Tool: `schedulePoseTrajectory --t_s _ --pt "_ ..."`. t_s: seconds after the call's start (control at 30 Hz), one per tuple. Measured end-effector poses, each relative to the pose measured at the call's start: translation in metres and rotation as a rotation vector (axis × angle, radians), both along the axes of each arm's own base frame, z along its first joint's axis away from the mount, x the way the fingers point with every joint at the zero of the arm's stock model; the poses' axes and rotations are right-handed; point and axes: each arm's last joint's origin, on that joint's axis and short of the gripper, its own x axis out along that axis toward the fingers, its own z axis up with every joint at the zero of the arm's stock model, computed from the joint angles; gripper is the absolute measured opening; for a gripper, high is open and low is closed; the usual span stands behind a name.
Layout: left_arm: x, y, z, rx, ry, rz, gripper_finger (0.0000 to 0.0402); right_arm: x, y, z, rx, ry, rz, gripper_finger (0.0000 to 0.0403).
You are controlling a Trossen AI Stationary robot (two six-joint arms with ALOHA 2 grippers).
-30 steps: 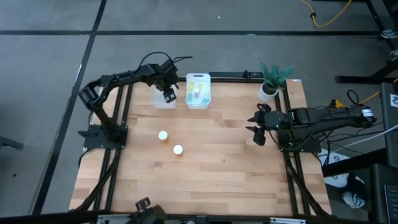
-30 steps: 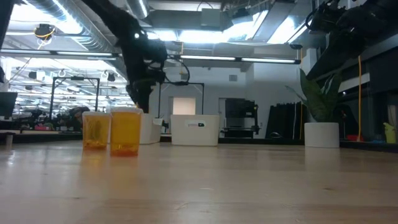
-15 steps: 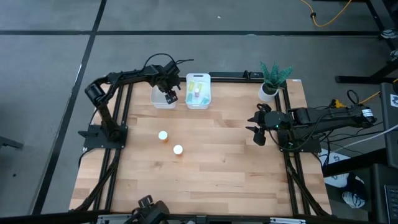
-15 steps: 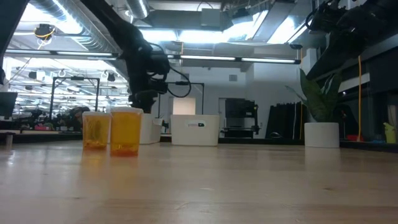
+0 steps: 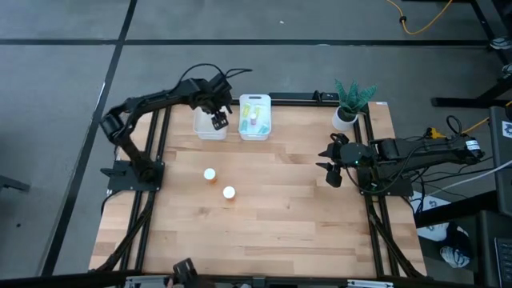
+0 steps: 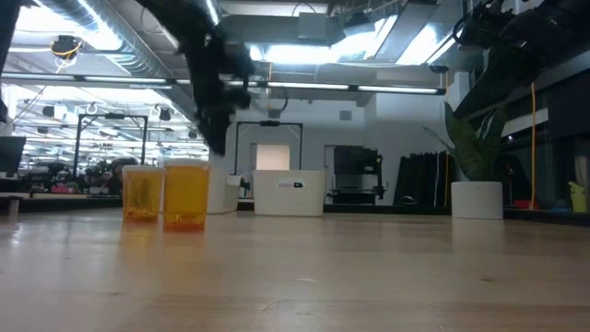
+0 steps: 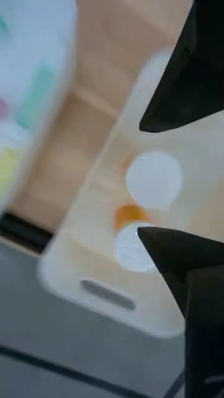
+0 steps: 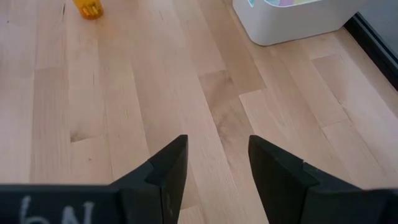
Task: Pick and place medicine bottles into bin by pill shape (circle, oval)
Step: Put the large orange pill bottle into the left white bin
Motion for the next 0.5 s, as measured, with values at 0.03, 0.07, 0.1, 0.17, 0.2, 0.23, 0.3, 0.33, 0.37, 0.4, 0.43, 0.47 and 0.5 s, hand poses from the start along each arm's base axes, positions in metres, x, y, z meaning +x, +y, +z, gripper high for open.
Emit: schedulePoseTrajectory --t_s 0.03,0.07,0.1,0.17,0.2,0.23,0.3,0.33,0.37,0.4,0.43,0.47,0.5 --pt "0.001 -0.005 0.01 0.013 -0.018 -0.012 0.0254 0.0 0.0 0.0 0.0 0.0 0.0 0.0171" --pt "0.001 -0.011 0.02 0.025 -0.036 -0.024 0.0254 0.0 0.0 0.0 0.0 0.0 0.0 0.0171" --pt "0.0 -0.018 0.029 0.031 -0.052 -0.028 0.0254 0.0 0.0 0.0 0.0 0.0 0.0 0.0171" --pt "-0.002 -0.034 0.043 0.026 -0.083 -0.039 0.0252 0.0 0.0 0.0 0.0 0.0 -0.001 0.0171" --pt "-0.005 -0.043 0.048 0.007 -0.087 -0.047 0.0252 0.0 0.0 0.0 0.001 0.0 -0.001 0.0171" --pt "-0.007 -0.053 0.053 -0.01 -0.087 -0.056 0.0252 0.0 0.0 0.0 0.001 0.0 -0.001 0.0171" --pt "-0.013 -0.071 0.061 -0.048 -0.086 -0.065 0.0251 0.0 0.0 0.0 0.001 0.0 -0.001 0.0171" --pt "-0.015 -0.08 0.063 -0.065 -0.079 -0.058 0.0251 0.0 0.0 0.0 0.001 0.0 -0.001 0.0171" --pt "-0.016 -0.089 0.065 -0.079 -0.081 -0.052 0.0251 0.0 0.0 0.0 0.001 0.0 -0.001 0.0171" --pt "-0.017 -0.097 0.065 -0.092 -0.079 -0.048 0.0251 0.0 0.0 0.0 0.0 0.0 0.0 0.0171" --pt "-0.02 -0.105 0.064 -0.105 -0.067 -0.054 0.0251 0.0 0.0 0.0 0.0 0.0 0.0 0.0171" --pt "-0.022 -0.114 0.062 -0.118 -0.048 -0.066 0.0251 0.0 0.0 0.0 0.001 0.0 -0.001 0.0171" --pt "-0.024 -0.122 0.06 -0.131 -0.028 -0.078 0.0251 0.0 0.0 0.0 0.001 -0.001 -0.001 0.0171"
